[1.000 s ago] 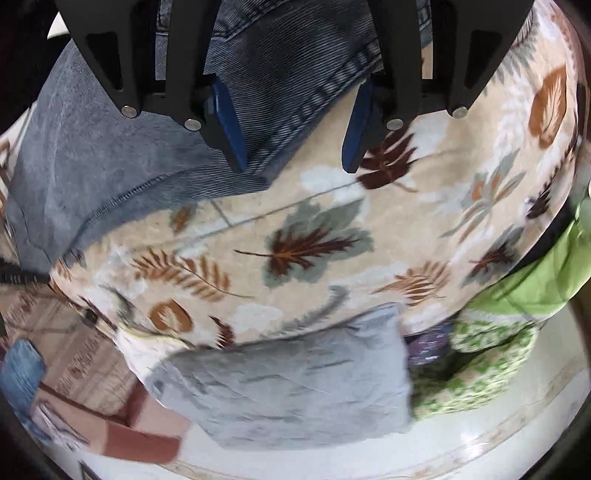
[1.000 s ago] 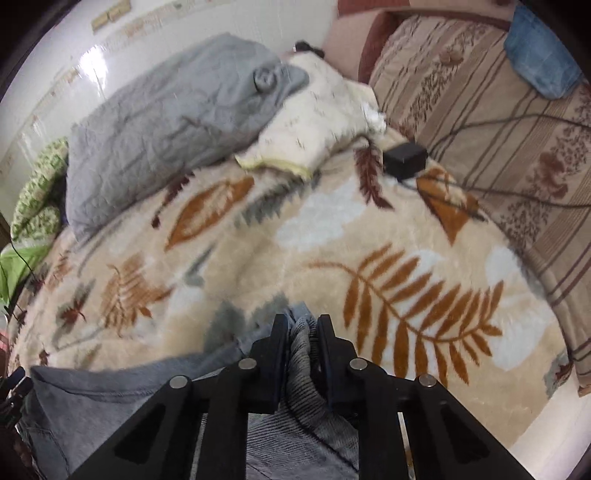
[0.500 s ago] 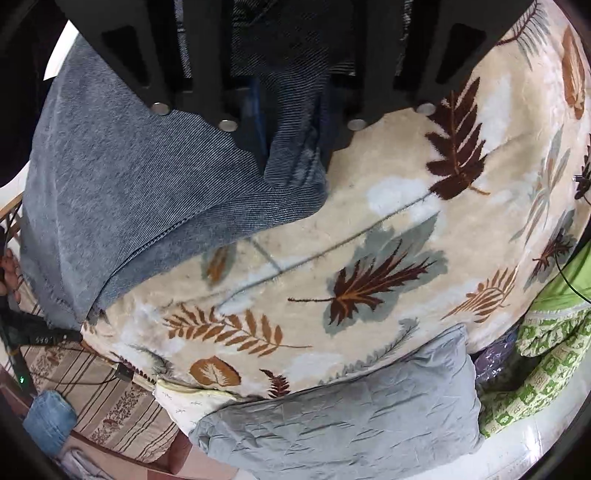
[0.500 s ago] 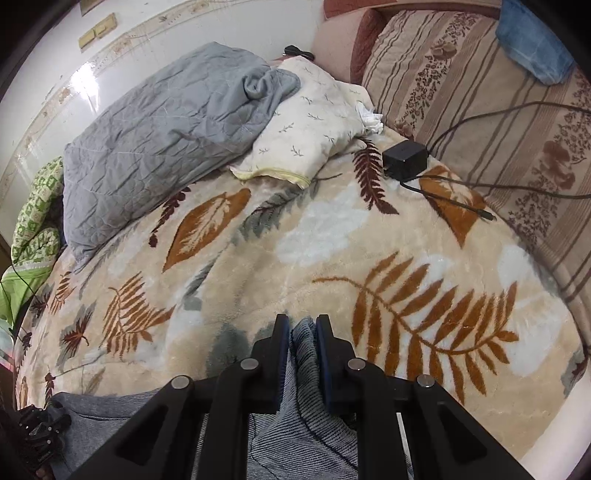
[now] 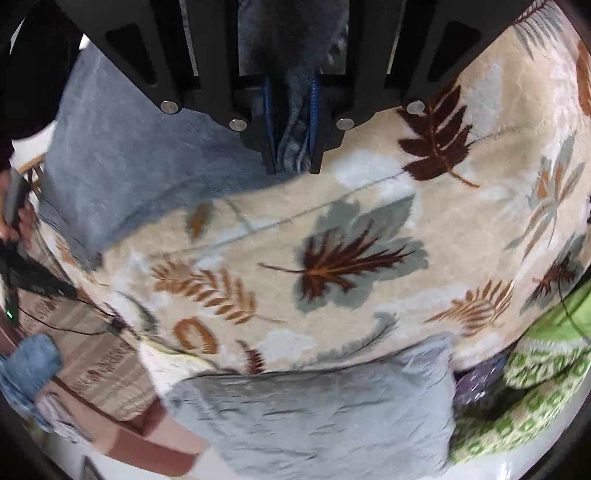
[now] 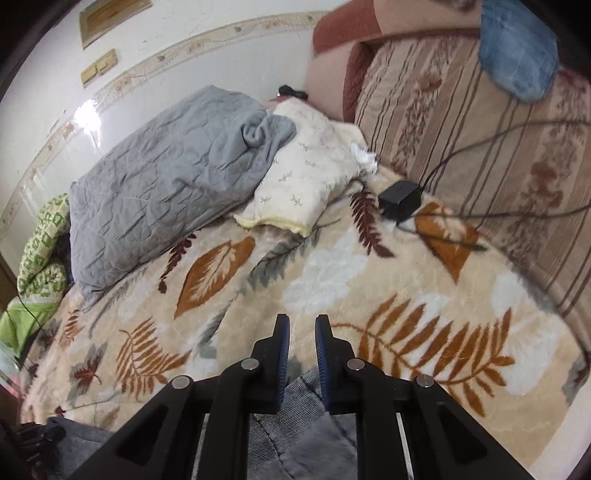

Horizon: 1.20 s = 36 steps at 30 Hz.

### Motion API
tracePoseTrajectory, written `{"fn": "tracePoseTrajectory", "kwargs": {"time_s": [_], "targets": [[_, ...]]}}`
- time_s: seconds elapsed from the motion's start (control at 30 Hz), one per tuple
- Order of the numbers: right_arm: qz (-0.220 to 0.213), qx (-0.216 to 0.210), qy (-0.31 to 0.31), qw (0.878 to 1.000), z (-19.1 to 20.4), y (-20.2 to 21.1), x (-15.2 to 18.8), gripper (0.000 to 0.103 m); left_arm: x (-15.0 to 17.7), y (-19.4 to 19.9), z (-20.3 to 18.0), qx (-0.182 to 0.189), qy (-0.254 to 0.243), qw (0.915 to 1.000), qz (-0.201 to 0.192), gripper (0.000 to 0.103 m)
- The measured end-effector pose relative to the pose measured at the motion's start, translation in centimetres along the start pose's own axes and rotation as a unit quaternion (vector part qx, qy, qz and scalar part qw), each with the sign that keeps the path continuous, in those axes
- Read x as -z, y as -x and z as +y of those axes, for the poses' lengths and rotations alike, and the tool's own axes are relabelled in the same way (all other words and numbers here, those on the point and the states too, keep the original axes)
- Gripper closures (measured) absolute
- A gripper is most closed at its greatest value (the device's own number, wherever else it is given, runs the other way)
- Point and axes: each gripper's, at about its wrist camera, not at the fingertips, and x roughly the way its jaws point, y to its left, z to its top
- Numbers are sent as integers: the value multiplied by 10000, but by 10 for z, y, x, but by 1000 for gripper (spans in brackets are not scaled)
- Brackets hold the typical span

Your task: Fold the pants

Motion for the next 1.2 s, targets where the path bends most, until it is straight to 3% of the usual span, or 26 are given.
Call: {"fn": "tracePoseTrajectory", "kwargs": {"time_s": [0.1, 0.2, 0.33, 0.47, 0.53, 0.6, 0.63, 0.73, 0.9, 1.07, 1.13, 1.2], "targets": [[370, -12, 31, 9993, -1, -15, 6, 88, -3, -23, 15, -386, 373, 9985, 72, 95], [678, -260, -2, 9974, 0, -19, 14, 87, -1, -23, 22, -408, 631, 9972, -11, 96], [979, -1020, 431, 9890, 25, -14, 27, 87, 4, 3, 29, -398, 896, 9950, -194, 96], [1416, -1548, 1224, 9701, 78, -9, 51, 87, 15, 49, 36, -353, 1146, 9909, -609, 94], [1615, -1715, 1538, 9596, 104, -6, 66, 87, 25, 69, 35, -447, 1149, 9900, -681, 83], [1855, -1864, 1858, 9467, 131, -4, 82, 87, 43, 88, 33, -578, 1182, 9885, -746, 54], [1966, -1933, 2007, 9400, 144, -4, 92, 87, 52, 96, 33, -631, 1193, 9878, -776, 51], [2293, -2110, 2279, 9225, 181, -3, 123, 87, 84, 115, 37, -925, 1237, 9856, -689, 49], [2495, -2259, 2895, 8961, 235, 5, 174, 87, 145, 145, 69, -1531, 1812, 9693, -646, 49], [2463, -2401, 3140, 8849, 271, 13, 204, 87, 192, 150, 96, -1469, 2482, 9564, -468, 49], [2457, -2385, 3204, 8833, 282, 12, 213, 87, 203, 144, 99, -1348, 2609, 9550, -418, 44], [2433, -2338, 3220, 8846, 291, 9, 217, 86, 207, 135, 100, -1359, 2667, 9533, -398, 31]]}}
